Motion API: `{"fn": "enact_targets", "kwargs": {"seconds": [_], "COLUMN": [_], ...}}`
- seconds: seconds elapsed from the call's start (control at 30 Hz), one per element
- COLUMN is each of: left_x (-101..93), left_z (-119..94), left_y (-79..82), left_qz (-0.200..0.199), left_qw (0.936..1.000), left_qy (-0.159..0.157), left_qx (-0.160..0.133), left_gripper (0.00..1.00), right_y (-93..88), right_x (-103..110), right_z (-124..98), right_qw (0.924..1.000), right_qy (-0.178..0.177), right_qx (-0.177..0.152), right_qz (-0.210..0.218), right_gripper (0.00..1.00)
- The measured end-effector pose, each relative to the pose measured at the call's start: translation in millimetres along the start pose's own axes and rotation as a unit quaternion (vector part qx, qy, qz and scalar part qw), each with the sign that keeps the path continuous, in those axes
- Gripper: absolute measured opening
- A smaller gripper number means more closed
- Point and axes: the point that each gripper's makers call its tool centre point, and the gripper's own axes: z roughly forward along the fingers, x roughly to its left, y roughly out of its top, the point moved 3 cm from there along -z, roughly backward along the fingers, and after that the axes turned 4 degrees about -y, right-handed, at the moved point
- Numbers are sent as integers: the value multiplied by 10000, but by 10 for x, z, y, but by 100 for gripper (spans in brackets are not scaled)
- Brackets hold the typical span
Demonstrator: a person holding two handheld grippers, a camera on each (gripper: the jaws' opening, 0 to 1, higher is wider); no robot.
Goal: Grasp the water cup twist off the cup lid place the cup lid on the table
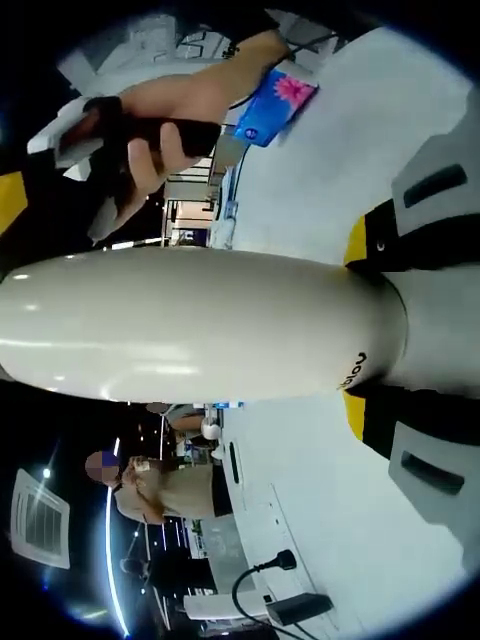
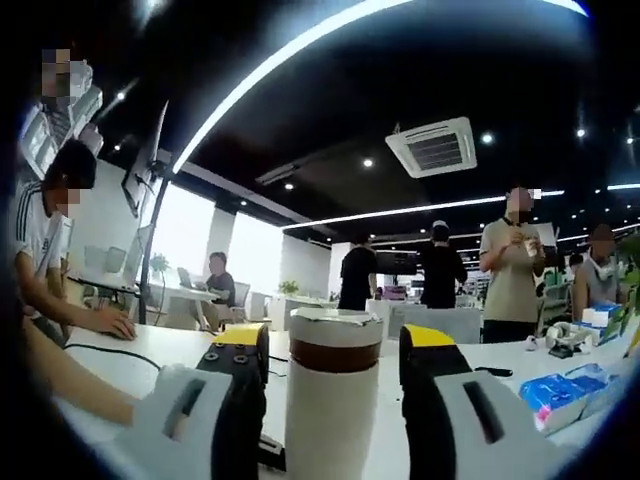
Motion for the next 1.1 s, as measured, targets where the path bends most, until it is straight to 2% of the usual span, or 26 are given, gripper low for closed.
{"fn": "enact_targets", "kwargs": {"seconds": [0.27, 0.47, 0.8, 1.1], "left_x": [-3, -2, -8, -8], "left_z": [5, 8, 11, 11], "left_y": [1, 2, 3, 3], "left_qz": [1, 1, 1, -2], "left_qw": [10000, 10000, 10000, 10000], "left_qy": [-3, -2, -1, 7], "left_qx": [2, 2, 1, 1], "left_gripper": [47, 47, 47, 47], "right_y": [21, -19, -35, -47], "right_x": [57, 2, -47, -75], "right_z": [49, 56, 78, 136], "right_qw": [9998, 9997, 9999, 9975], "right_qy": [-4, -116, 162, 608], "right_qx": [-23, 62, 30, -112], "right_qz": [-221, -204, 47, 334], "right_gripper": [48, 43, 43, 43]}}
